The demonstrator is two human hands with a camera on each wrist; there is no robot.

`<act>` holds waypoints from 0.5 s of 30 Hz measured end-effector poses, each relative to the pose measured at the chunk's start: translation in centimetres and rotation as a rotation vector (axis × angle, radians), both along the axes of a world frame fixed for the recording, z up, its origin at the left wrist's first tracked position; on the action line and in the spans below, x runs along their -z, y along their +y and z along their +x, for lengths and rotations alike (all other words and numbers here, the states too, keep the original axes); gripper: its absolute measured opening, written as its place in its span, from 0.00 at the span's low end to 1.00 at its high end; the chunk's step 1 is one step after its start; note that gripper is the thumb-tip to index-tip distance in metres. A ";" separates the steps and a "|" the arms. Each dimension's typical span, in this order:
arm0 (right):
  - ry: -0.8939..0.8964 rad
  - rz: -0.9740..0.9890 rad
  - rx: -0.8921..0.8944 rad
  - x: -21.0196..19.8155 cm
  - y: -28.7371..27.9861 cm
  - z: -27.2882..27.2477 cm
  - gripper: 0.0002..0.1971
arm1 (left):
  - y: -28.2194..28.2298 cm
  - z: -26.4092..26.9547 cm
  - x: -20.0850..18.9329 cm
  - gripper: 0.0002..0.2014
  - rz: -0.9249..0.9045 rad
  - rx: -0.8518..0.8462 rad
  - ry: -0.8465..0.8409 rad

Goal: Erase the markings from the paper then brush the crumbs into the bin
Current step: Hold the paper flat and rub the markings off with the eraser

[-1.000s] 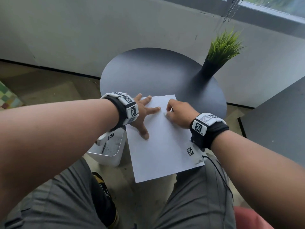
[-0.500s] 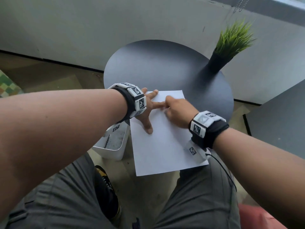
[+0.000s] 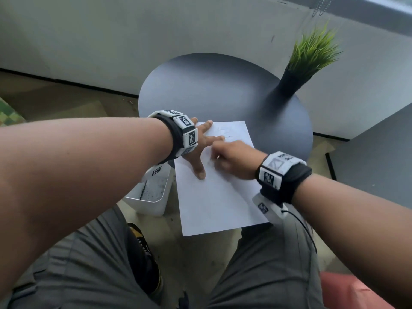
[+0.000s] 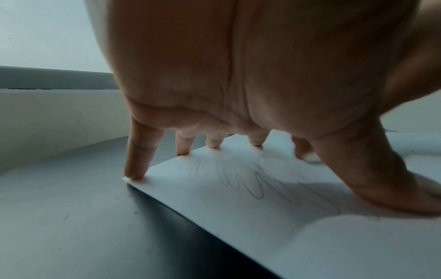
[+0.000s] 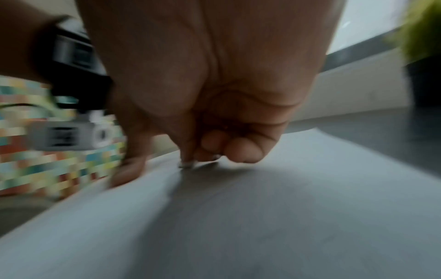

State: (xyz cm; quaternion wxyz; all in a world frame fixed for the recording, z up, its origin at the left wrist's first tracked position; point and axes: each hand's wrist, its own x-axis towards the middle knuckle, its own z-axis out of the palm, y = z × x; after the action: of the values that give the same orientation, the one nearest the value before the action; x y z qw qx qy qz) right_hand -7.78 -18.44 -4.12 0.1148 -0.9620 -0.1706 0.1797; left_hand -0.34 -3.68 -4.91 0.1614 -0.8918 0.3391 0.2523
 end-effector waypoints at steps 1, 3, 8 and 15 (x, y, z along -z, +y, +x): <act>-0.024 -0.022 0.128 0.0 -1.0 1.1 0.08 | 0.0 -0.1 -0.1 0.68 -0.006 0.002 -0.005; -0.080 -0.058 0.328 0.4 -2.0 2.0 0.09 | 0.1 -0.3 -0.4 0.67 0.000 -0.013 -0.003; 0.033 0.023 -0.016 0.2 0.4 -1.3 0.09 | -1.0 -0.7 -1.1 0.70 0.073 -0.013 0.018; -0.090 -0.078 0.256 0.4 -2.8 -0.3 0.09 | -1.6 -1.2 -1.8 0.67 0.078 -0.027 0.006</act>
State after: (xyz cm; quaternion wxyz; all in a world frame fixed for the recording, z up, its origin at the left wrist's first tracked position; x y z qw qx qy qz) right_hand -8.05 -21.26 -4.53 0.0915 -0.9867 -0.0443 0.1270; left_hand -1.53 -5.27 -3.13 0.1914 -0.8887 0.3173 0.2702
